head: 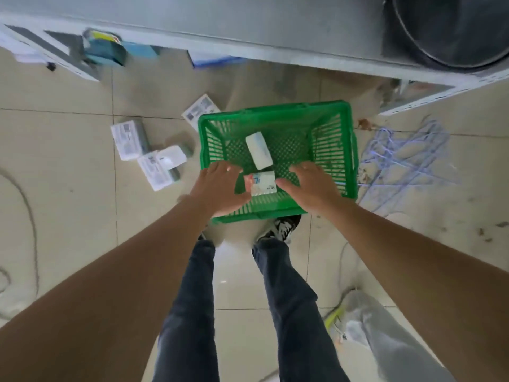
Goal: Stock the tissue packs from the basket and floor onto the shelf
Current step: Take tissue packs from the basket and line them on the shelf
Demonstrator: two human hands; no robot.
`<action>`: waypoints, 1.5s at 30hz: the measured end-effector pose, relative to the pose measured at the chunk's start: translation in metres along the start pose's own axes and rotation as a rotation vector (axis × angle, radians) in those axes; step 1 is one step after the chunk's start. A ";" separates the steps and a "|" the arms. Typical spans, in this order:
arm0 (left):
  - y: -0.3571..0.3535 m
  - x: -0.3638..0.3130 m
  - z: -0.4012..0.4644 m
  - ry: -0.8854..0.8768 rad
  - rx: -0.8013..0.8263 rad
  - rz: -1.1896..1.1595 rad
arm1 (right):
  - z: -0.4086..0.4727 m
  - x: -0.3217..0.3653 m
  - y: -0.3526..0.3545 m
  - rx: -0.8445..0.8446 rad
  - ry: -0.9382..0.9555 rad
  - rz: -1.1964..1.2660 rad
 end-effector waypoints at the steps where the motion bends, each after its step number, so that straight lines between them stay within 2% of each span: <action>1: -0.013 0.005 0.015 0.015 0.010 -0.026 | 0.017 -0.003 -0.012 0.027 -0.007 0.029; 10: -0.121 0.041 0.146 0.115 0.058 -0.372 | 0.170 -0.017 -0.084 0.025 -0.021 0.254; 13: -0.145 0.052 0.182 0.117 0.090 -0.388 | 0.216 -0.009 -0.090 -0.003 -0.013 0.307; 18: -0.181 0.067 0.227 0.143 0.142 -0.379 | 0.276 0.008 -0.098 -0.141 -0.039 0.313; 24: -0.202 0.071 0.248 0.125 0.198 -0.428 | 0.307 0.005 -0.111 -0.074 -0.050 0.408; 27: -0.204 0.065 0.255 0.099 0.205 -0.350 | 0.324 -0.005 -0.110 -0.039 -0.018 0.407; 33: -0.202 0.042 0.270 0.117 0.232 0.083 | 0.340 -0.042 -0.105 -0.069 -0.030 0.602; 36: -0.202 0.038 0.266 0.118 0.239 0.121 | 0.328 -0.073 -0.106 -0.120 -0.053 0.706; 38: -0.201 0.043 0.258 0.137 0.236 0.048 | 0.315 -0.094 -0.101 -0.143 -0.112 0.780; 40: -0.202 0.051 0.248 0.208 0.239 -0.166 | 0.301 -0.113 -0.095 -0.116 -0.154 0.880; 45: -0.191 0.058 0.217 0.345 0.173 -0.712 | 0.257 -0.135 -0.085 0.119 -0.191 1.174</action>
Point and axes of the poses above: each hand's wrist, its own z-axis towards the middle knuckle, its own y-axis out of the back of the hand, x = y × z, the point moved 4 cm from there along z, towards the middle knuckle, and after that the axes turned 2 degrees about x, right-handed, at the moved point
